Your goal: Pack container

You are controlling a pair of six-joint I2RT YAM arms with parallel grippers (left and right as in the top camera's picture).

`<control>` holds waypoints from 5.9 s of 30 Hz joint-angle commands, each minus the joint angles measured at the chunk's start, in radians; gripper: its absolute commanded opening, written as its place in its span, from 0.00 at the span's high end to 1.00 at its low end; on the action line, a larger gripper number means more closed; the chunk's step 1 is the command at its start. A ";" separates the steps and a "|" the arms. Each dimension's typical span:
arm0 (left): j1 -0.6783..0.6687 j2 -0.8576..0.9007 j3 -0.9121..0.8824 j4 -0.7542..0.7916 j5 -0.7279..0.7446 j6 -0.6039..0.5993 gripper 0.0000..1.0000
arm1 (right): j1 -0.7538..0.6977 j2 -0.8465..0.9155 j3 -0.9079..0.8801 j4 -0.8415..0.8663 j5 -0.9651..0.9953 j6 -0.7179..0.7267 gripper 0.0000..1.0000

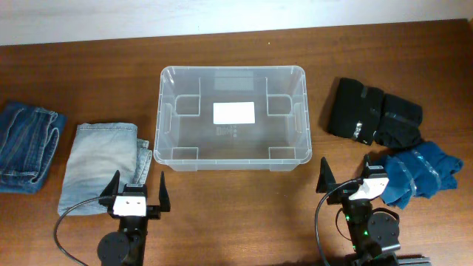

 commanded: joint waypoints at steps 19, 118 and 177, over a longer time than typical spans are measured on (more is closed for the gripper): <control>0.004 -0.009 -0.008 0.000 0.007 0.016 0.01 | -0.008 -0.010 -0.007 -0.005 -0.005 0.004 0.02; 0.004 -0.009 -0.008 0.000 0.007 0.016 0.01 | -0.273 1.110 1.589 -0.992 -0.094 0.079 0.02; 0.004 -0.009 -0.008 0.000 0.007 0.016 0.01 | -1.101 1.618 0.956 -0.719 -0.313 0.085 0.14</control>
